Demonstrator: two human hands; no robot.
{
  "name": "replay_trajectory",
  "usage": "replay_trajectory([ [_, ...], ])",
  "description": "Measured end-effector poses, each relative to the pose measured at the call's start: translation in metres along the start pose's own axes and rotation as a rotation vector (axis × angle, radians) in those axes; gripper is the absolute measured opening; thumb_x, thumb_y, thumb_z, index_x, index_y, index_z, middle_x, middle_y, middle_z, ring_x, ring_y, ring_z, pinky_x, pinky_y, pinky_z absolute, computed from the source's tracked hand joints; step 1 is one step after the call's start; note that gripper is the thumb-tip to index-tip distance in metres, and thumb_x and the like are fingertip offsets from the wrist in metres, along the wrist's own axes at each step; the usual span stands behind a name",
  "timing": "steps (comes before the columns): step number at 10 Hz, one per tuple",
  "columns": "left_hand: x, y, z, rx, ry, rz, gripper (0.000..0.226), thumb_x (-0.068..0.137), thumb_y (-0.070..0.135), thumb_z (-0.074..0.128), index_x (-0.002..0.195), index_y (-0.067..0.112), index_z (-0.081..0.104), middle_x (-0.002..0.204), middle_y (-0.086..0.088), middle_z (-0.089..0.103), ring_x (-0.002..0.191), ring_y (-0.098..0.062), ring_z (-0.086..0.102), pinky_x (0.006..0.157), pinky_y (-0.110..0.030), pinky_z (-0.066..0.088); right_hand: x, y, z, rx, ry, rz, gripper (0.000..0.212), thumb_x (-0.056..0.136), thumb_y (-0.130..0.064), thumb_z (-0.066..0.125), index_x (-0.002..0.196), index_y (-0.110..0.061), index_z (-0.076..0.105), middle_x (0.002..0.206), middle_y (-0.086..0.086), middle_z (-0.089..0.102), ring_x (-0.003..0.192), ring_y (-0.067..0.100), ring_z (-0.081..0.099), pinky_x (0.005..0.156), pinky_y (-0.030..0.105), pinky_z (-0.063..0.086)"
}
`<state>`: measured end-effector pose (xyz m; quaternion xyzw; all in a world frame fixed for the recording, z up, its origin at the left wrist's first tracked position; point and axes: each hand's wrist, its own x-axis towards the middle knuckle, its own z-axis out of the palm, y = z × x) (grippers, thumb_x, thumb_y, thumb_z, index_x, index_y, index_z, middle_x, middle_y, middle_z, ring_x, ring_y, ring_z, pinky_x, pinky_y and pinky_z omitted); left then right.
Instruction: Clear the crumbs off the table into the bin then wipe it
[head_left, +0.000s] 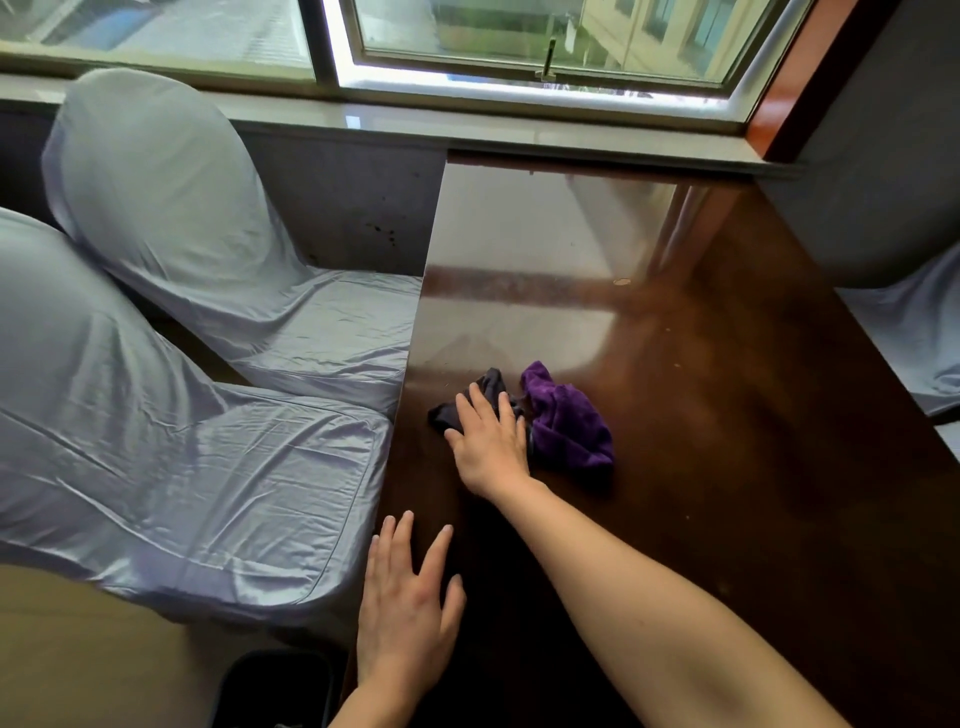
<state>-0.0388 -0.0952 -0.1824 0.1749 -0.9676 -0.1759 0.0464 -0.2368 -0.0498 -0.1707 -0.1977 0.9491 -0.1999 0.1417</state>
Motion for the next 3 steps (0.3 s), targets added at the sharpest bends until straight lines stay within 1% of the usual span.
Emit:
replay_trajectory([
  [1,0.007,0.007,-0.008,0.023,-0.044,-0.061,0.054,0.08,0.04,0.052,0.131,0.023,0.06,0.134,-0.021,0.056,0.128,-0.04,0.049,0.105,-0.049,0.04,-0.012,0.006,-0.014,0.033,0.018,-0.043,0.058,0.101,-0.041,0.045,0.154,-0.022,0.029,0.168,-0.002,0.018,0.155,0.031,0.007,0.125,0.049,0.01],
  [2,0.037,0.013,-0.03,0.13,-0.087,-0.075,0.058,0.086,0.047,0.047,0.141,0.028,0.047,0.122,-0.01,0.057,0.114,-0.03,0.052,0.094,-0.043,0.043,-0.024,0.012,-0.042,0.061,0.085,-0.093,0.058,0.099,-0.039,0.052,0.15,-0.017,0.038,0.161,0.005,0.035,0.15,0.031,0.025,0.123,0.043,0.024],
  [3,0.056,0.019,-0.044,0.197,-0.127,-0.101,0.062,0.088,0.053,0.042,0.146,0.033,0.036,0.128,-0.006,0.052,0.119,-0.027,0.049,0.095,-0.041,0.04,-0.031,0.012,-0.061,0.043,0.134,-0.11,0.057,0.097,-0.038,0.055,0.148,-0.016,0.042,0.155,0.006,0.043,0.144,0.031,0.033,0.119,0.042,0.03],
])
